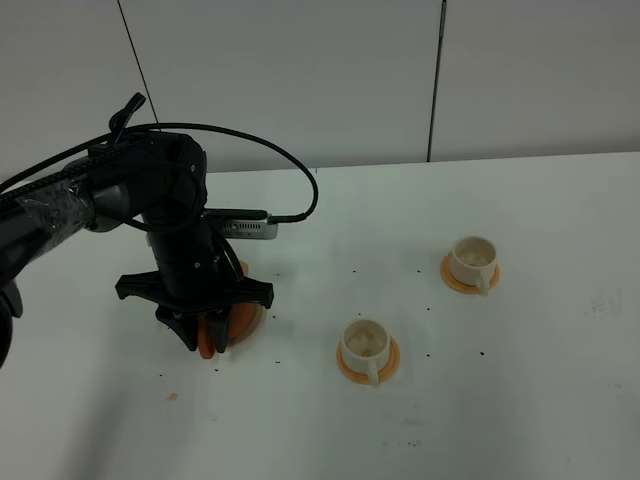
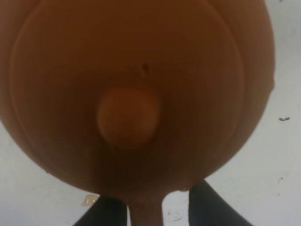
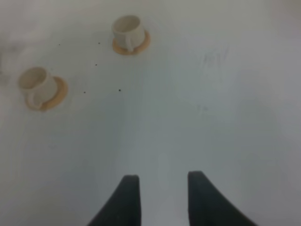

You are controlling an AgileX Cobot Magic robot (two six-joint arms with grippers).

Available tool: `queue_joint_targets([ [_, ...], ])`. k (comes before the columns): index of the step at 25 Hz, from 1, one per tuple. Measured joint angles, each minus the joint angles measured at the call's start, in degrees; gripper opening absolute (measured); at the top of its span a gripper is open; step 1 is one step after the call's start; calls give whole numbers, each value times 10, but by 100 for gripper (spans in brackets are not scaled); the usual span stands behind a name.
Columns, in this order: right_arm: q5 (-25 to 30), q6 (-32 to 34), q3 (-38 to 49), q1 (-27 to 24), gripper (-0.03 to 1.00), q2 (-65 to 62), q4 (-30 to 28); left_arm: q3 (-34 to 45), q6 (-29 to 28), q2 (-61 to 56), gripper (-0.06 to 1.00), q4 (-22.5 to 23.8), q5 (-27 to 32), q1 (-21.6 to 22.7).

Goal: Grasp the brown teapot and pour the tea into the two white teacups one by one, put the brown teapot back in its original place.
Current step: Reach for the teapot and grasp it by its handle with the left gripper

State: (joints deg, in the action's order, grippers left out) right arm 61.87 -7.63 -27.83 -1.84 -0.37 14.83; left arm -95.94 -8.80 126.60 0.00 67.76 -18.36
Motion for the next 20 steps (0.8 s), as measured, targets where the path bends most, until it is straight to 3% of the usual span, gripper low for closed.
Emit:
queue_joint_targets([
  [20, 0, 0, 0, 0, 24, 0, 0, -23, 0, 1, 38, 0, 2, 0],
])
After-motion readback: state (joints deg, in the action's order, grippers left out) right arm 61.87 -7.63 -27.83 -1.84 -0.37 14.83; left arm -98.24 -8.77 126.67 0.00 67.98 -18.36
